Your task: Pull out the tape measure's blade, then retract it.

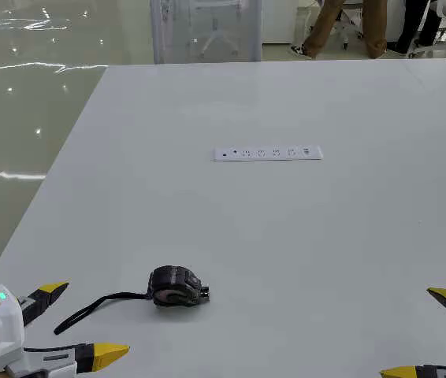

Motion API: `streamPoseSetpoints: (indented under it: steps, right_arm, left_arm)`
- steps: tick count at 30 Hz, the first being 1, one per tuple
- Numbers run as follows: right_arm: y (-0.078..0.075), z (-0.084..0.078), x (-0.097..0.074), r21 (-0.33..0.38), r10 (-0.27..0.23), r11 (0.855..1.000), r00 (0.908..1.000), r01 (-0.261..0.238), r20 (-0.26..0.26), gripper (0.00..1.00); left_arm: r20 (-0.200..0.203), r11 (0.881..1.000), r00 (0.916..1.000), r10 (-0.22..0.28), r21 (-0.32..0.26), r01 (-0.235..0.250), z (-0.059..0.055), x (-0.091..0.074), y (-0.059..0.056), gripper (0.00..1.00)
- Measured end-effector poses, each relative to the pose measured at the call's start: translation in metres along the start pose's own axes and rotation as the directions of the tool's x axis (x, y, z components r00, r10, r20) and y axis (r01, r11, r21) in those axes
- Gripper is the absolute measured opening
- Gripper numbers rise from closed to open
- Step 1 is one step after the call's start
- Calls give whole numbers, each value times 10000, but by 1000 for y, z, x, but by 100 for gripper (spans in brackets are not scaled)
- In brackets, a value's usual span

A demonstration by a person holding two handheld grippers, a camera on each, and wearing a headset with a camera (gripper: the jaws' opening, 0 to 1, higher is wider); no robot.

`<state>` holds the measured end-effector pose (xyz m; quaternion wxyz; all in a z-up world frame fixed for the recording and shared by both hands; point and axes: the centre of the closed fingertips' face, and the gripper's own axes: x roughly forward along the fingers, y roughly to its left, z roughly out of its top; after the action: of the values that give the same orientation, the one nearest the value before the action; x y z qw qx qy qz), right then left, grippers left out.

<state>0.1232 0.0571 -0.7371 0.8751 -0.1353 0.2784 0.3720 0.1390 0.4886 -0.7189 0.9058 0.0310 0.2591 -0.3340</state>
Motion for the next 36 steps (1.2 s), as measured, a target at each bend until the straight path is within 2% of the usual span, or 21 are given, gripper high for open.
streamPoseSetpoints:
  steps: [7, 22, 29, 36]
  right_arm:
    - [0, -4, 0, -59, -7, 10000, 9999, 7, -103, 100]
    - [-2, -10, 0, -72, -19, 10000, 9998, 18, -188, 100]
    - [1, -7, 5, -71, 105, 9999, 9999, -106, -126, 100]
    - [3, 5, 20, -350, 346, 9988, 9994, -346, -18, 100]
  left_arm:
    - [-208, 10000, 9998, -12, 35, 13, -6, 1, 3, 100]
    - [-381, 9998, 9991, -176, 26, 177, -10, 4, 0, 100]
    - [-691, 9983, 9962, -537, 181, 551, -15, 10, -5, 100]
    - [-989, 9938, 9902, -986, 420, 1032, -13, 19, -1, 100]
